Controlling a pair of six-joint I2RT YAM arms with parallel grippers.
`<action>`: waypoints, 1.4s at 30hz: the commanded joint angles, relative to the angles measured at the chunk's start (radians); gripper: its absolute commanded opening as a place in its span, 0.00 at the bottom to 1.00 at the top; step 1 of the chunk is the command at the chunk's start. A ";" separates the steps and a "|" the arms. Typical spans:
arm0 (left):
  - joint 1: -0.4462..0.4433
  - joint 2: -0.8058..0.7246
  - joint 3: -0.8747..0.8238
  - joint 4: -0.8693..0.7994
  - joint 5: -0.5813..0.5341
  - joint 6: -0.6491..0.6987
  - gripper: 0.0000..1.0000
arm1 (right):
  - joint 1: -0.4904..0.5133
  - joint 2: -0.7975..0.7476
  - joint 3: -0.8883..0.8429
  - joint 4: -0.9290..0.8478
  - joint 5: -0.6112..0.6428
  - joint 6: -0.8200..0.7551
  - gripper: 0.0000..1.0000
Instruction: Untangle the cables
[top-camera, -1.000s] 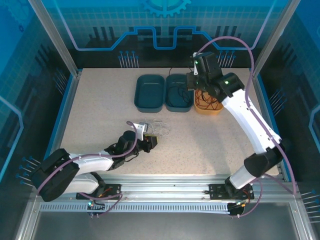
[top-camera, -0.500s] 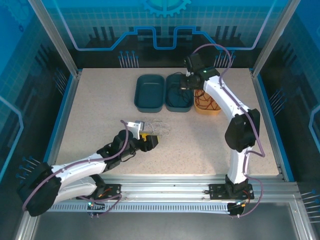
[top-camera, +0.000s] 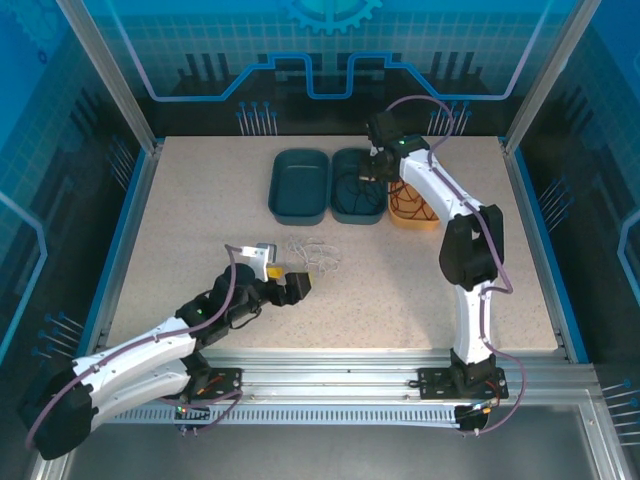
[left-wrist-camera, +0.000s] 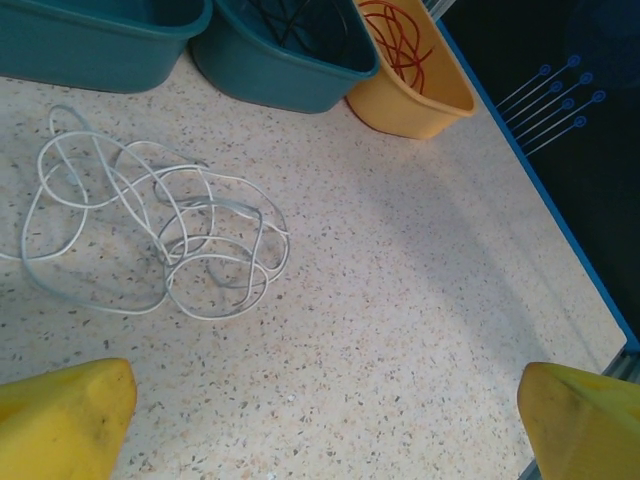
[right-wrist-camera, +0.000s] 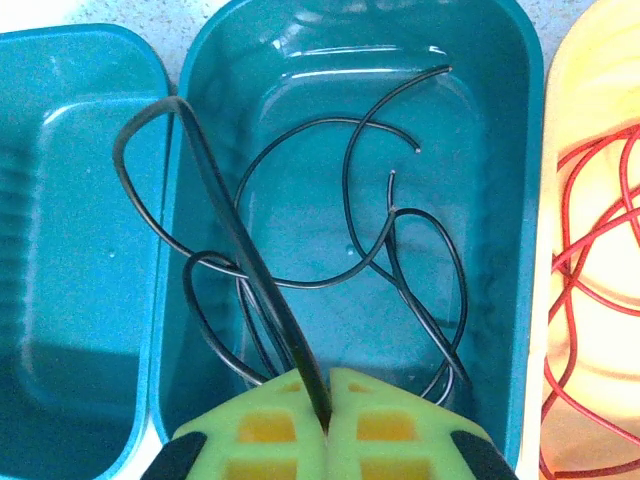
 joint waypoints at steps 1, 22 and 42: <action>-0.005 -0.020 0.024 -0.031 -0.025 -0.013 0.99 | -0.017 0.036 0.036 -0.003 -0.010 0.020 0.00; -0.005 -0.105 0.060 -0.179 -0.061 -0.009 0.99 | -0.024 -0.004 0.035 -0.132 -0.012 -0.091 0.48; -0.005 -0.102 0.136 -0.356 -0.070 0.042 0.99 | 0.195 -0.449 -0.218 -0.248 0.116 -0.130 1.00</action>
